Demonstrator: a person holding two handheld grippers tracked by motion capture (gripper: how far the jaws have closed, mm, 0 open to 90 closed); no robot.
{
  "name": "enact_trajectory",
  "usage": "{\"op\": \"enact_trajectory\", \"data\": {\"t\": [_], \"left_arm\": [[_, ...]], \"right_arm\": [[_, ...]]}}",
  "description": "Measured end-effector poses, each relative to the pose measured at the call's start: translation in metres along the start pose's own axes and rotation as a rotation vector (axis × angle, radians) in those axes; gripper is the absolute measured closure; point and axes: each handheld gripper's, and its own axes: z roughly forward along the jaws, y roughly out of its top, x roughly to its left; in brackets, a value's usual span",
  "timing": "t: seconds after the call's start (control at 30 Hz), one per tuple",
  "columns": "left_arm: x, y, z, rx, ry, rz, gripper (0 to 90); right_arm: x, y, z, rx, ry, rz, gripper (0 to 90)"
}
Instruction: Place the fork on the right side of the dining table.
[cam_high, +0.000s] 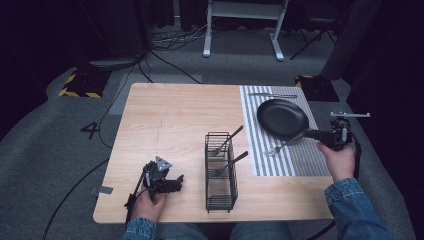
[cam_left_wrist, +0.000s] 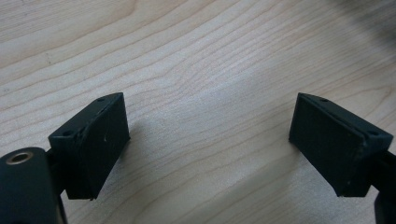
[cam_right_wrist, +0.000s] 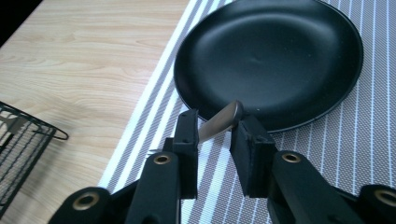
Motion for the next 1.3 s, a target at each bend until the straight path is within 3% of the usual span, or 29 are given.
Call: {"op": "enact_trajectory", "data": {"t": [0.5,1.3], "left_arm": [[0.000,0.000,0.000,0.000,0.000,0.000,12.0],[0.000,0.000,0.000,0.000,0.000,0.000,12.0]], "right_arm": [[-0.019,-0.013,0.010,0.036,-0.008,0.063,66.4],[-0.032,-0.026,0.027,0.101,-0.029,0.092,63.0]]}}
